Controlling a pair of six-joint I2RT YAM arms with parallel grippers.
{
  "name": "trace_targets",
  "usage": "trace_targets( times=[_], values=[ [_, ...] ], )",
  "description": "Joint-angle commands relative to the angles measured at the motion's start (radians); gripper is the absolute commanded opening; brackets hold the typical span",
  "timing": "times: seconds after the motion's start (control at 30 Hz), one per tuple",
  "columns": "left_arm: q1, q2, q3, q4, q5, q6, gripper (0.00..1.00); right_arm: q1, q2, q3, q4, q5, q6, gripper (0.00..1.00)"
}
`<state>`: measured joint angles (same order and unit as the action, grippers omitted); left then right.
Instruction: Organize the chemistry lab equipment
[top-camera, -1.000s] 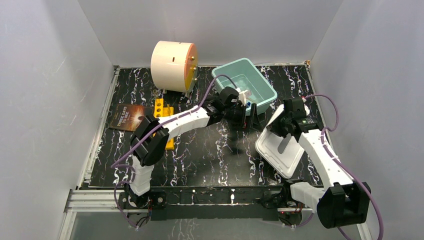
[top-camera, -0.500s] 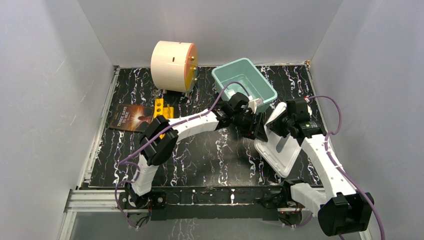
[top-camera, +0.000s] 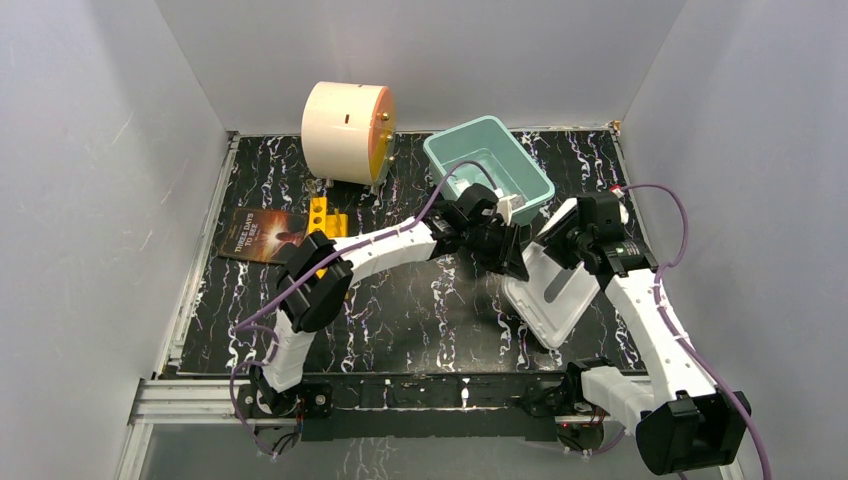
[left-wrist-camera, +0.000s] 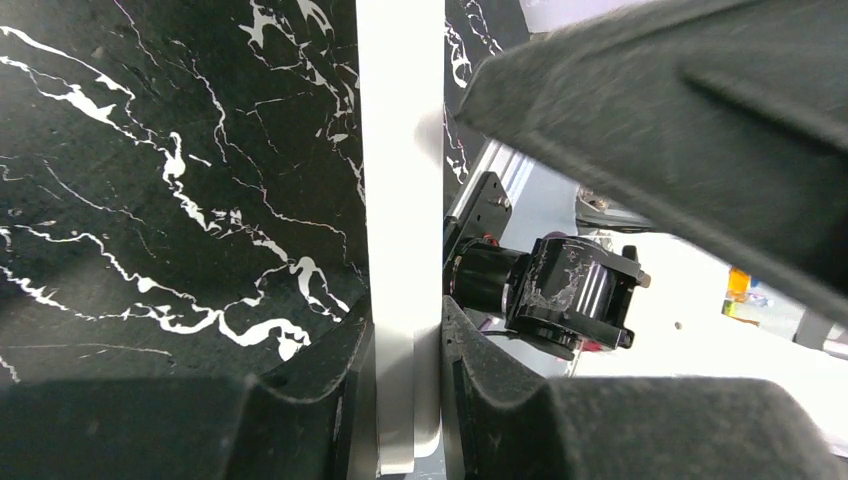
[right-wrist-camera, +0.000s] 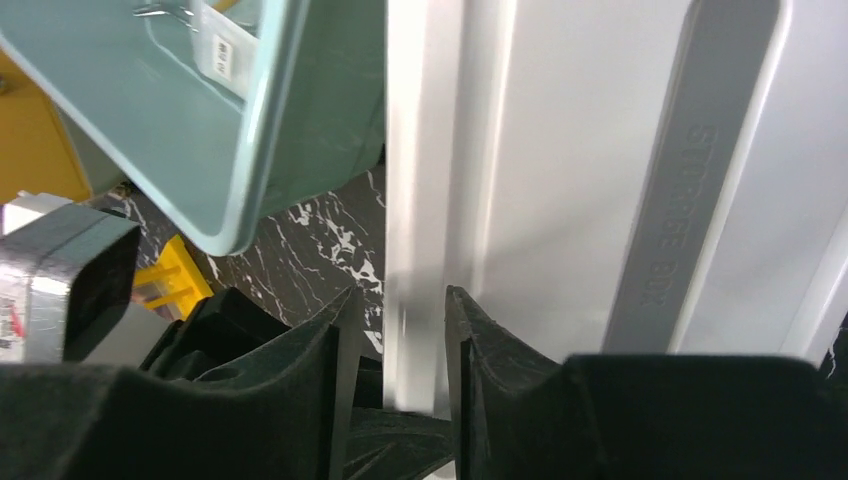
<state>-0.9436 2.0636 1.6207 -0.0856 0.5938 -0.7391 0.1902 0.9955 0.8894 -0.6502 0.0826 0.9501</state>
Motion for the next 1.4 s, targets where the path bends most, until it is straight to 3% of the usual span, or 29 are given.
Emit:
trace_targets(
  times=[0.0, 0.23, 0.4, 0.67, 1.07, 1.37],
  values=[
    [0.009, -0.122, 0.057, -0.040, -0.036, 0.089, 0.00, -0.003, -0.006, 0.111, 0.043, 0.022, -0.049, 0.48],
    [0.084, -0.245, 0.056, -0.057, -0.025, 0.112, 0.00, -0.004, -0.022, 0.235, 0.063, 0.025, -0.110, 0.60],
    [0.193, -0.341, 0.025, -0.008, 0.039, 0.055, 0.00, -0.004, -0.034, 0.314, 0.108, 0.012, -0.153, 0.64],
    [0.327, -0.379, 0.023, 0.009, 0.005, -0.056, 0.00, -0.003, -0.027, 0.352, 0.202, -0.048, -0.170, 0.69],
    [0.439, -0.303, 0.185, -0.081, -0.148, -0.178, 0.00, -0.004, 0.156, 0.371, 0.123, -0.090, -0.121, 0.70],
    [0.453, -0.226, 0.247, -0.019, -0.177, -0.248, 0.00, -0.003, 0.441, 0.561, 0.023, 0.124, -0.355, 0.69]
  ],
)
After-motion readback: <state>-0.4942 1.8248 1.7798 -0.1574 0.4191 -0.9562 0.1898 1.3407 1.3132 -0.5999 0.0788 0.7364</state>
